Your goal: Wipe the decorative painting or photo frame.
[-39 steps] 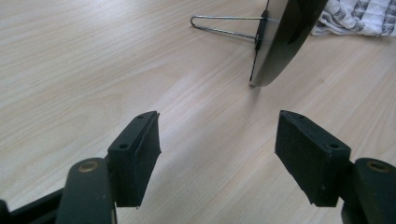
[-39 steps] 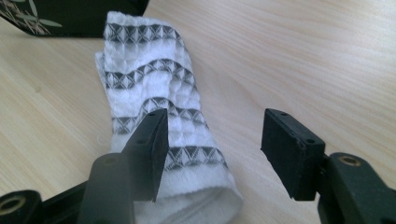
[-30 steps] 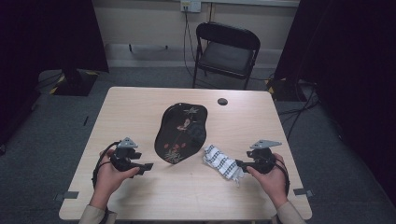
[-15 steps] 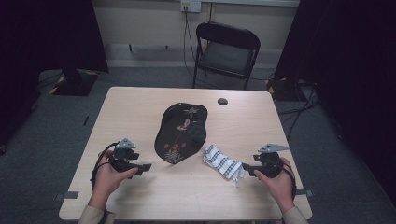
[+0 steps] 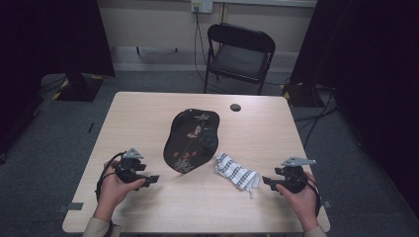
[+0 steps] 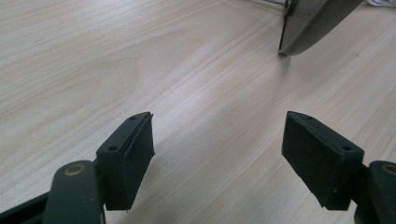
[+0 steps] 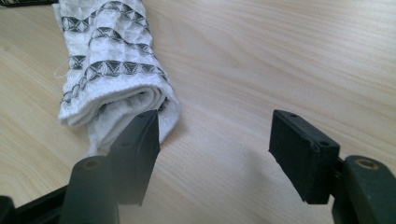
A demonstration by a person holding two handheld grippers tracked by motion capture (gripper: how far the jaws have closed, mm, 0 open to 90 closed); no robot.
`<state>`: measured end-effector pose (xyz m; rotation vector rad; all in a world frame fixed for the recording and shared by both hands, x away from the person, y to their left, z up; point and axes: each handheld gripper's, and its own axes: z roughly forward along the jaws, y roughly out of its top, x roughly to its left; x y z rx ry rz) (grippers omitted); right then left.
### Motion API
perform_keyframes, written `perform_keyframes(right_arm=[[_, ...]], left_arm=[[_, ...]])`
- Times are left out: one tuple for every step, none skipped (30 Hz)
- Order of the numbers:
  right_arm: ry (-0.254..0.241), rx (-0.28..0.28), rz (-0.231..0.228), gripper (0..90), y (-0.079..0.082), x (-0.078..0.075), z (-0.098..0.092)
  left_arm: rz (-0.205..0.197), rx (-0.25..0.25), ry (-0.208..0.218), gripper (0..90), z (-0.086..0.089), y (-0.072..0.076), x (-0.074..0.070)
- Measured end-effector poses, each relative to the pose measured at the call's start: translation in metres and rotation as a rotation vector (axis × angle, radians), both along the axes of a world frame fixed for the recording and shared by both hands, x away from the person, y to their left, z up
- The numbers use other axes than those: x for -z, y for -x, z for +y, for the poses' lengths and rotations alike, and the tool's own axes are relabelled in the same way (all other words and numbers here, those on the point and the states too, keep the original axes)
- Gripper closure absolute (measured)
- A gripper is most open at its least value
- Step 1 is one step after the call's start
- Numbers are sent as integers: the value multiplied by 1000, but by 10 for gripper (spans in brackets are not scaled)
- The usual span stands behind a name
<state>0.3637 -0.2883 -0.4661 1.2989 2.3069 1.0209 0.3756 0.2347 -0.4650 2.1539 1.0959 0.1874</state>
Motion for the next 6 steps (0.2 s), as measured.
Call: perform_keyframes(right_arm=[[0,0,0,329,0,0,0],[-10,5,-4,327,1,0,-1],[-21,7,-2,321,1,1,-2],[-34,11,3,318,2,2,-2],[-34,11,3,318,2,2,-2],[-28,6,1,318,2,3,-2]], left_arm=[[-2,-2,2,249,0,0,0],[-4,-2,3,246,0,0,0],[-4,0,4,245,0,0,0],[-7,1,-8,245,0,0,1],[-7,1,-8,244,0,0,1],[-10,2,-9,244,0,0,1]])
